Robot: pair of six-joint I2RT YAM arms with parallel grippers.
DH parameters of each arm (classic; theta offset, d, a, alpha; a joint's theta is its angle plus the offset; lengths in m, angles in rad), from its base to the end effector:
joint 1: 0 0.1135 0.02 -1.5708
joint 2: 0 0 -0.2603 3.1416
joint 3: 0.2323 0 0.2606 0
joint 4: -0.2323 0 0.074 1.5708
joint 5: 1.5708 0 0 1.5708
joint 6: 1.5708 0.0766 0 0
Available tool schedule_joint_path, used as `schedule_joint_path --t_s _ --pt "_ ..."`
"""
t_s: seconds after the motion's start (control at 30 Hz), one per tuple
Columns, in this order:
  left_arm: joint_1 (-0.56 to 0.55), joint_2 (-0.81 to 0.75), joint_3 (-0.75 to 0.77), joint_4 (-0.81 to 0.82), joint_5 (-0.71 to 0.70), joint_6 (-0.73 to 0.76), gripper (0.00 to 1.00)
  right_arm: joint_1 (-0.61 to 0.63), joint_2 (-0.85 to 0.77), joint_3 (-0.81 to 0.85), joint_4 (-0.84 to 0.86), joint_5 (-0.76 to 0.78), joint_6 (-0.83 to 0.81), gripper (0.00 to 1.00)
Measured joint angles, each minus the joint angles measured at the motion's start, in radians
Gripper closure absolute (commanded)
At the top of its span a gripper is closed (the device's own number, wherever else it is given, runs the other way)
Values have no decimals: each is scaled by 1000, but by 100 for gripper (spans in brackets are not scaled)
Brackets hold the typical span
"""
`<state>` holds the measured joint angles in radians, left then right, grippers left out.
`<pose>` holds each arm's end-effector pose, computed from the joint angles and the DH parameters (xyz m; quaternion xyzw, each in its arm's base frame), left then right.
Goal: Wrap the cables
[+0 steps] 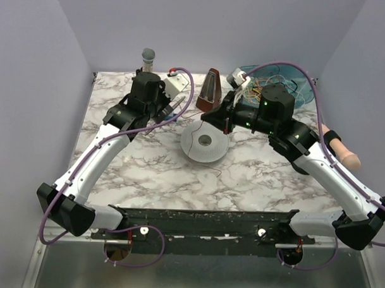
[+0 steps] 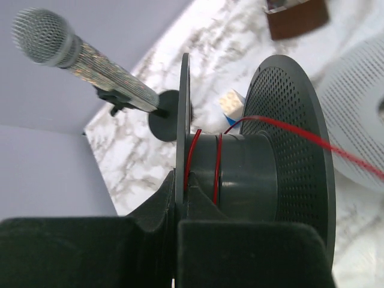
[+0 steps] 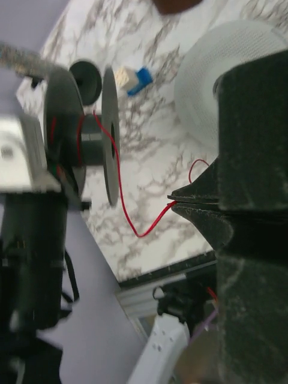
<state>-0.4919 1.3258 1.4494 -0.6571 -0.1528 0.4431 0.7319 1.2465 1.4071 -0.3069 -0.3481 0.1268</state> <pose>0.2964 -0.1456 0.3807 0.3565 0.7901 0.0542 0.4957 0.2223 0.2348 0.4387 -0.3301 0.6779 0.3871 0.5307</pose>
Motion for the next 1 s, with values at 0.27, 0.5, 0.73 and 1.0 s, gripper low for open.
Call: schedule_joint_path --t_s 0.27,0.5,0.73,1.0 --pt "12 58 -32 272 -125 -69 100 162 77 15 211 -248 119 99" --pt "140 142 183 260 -38 -293 100 225 248 1 367 -291 170 99" --pt "197 157 517 162 98 -470 100 235 315 -85 415 -101 114 99" --pt "184 153 800 -52 294 -544 100 235 369 -126 572 111 42 82"
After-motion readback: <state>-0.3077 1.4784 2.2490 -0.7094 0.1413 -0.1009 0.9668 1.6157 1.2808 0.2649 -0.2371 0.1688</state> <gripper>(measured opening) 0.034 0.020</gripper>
